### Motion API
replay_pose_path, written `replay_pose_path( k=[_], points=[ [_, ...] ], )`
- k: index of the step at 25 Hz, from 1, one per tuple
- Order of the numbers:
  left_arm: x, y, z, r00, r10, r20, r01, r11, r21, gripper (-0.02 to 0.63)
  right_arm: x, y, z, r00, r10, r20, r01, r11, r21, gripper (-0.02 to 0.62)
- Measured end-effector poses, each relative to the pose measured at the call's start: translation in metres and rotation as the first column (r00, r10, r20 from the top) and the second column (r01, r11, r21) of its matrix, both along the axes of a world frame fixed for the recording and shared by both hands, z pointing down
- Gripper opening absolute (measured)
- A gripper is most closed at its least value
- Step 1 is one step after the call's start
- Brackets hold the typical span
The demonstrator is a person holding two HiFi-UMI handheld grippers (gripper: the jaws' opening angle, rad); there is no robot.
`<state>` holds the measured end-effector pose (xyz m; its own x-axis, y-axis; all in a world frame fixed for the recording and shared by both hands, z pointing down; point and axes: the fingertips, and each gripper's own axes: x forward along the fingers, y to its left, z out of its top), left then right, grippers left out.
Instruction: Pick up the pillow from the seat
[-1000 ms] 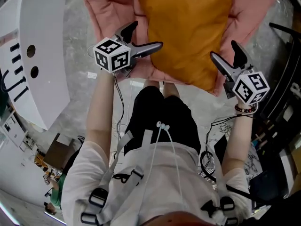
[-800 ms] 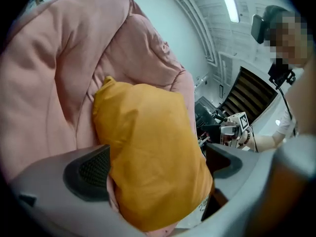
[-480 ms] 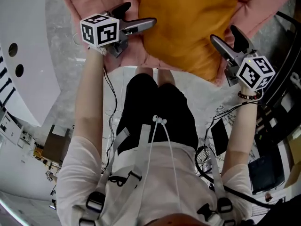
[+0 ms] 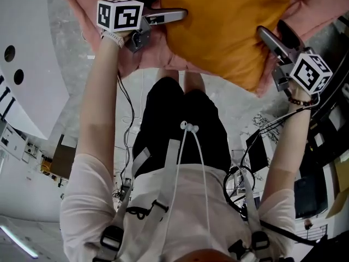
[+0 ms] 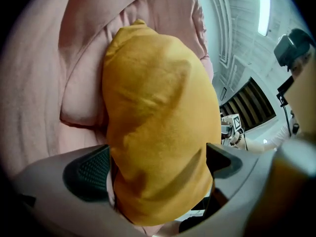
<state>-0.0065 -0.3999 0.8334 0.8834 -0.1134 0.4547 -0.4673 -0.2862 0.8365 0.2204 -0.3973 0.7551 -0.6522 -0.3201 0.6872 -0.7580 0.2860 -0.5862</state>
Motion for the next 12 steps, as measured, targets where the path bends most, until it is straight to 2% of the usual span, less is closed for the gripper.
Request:
replay_pose_path(
  k=[6,12],
  points=[
    [0.012,-0.003,0.029,1.000,0.017,-0.024,-0.019,0.997,-0.081,0.588,-0.011,-0.005,0.015,0.996,-0.071,0.054,0.074,0.995,-0.061,0.448],
    [0.023,-0.006,0.025,0.996,0.039,-0.083,-0.046,0.995,-0.091,0.586,-0.017,-0.007,0.022,0.992,-0.122,0.042,0.126,0.985,-0.119,0.448]
  ],
)
